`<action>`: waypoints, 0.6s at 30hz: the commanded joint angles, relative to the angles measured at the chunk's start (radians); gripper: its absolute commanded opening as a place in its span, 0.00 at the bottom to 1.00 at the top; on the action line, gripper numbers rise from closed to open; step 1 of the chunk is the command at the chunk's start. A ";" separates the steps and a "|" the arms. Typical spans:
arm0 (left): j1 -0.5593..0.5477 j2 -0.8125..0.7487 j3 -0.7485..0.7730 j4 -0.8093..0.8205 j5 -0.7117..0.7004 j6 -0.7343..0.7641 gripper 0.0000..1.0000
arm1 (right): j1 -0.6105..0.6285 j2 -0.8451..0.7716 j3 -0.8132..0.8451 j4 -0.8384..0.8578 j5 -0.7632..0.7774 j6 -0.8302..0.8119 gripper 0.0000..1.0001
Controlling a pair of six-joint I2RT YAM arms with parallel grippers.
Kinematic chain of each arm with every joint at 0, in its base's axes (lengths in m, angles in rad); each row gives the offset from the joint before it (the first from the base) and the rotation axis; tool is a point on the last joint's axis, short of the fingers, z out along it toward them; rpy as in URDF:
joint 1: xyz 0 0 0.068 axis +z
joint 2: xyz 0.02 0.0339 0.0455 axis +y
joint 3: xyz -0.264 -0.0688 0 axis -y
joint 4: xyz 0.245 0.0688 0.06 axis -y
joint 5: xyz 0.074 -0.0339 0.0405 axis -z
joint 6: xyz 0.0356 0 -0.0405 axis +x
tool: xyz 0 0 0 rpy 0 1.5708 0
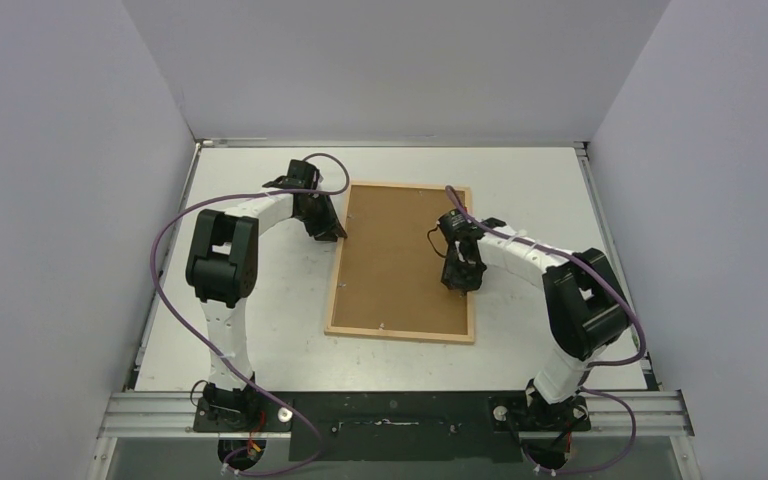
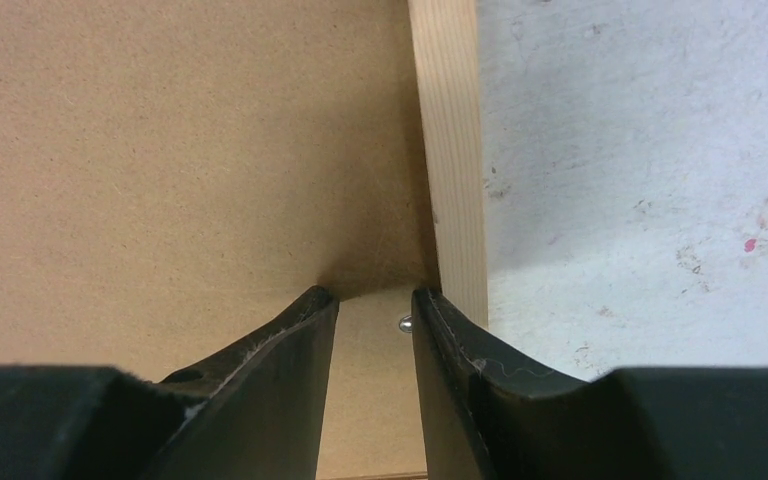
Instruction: Put the photo into the frame
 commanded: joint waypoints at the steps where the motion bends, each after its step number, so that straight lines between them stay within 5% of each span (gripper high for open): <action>1: 0.006 0.099 -0.020 -0.028 -0.123 -0.017 0.12 | -0.009 0.082 0.021 -0.181 -0.033 -0.115 0.37; 11: 0.009 0.097 -0.017 -0.030 -0.127 -0.022 0.11 | -0.042 0.120 0.086 -0.188 -0.211 -0.196 0.39; 18: 0.012 0.094 -0.020 -0.030 -0.123 -0.022 0.10 | -0.038 -0.030 0.192 -0.073 -0.149 -0.129 0.39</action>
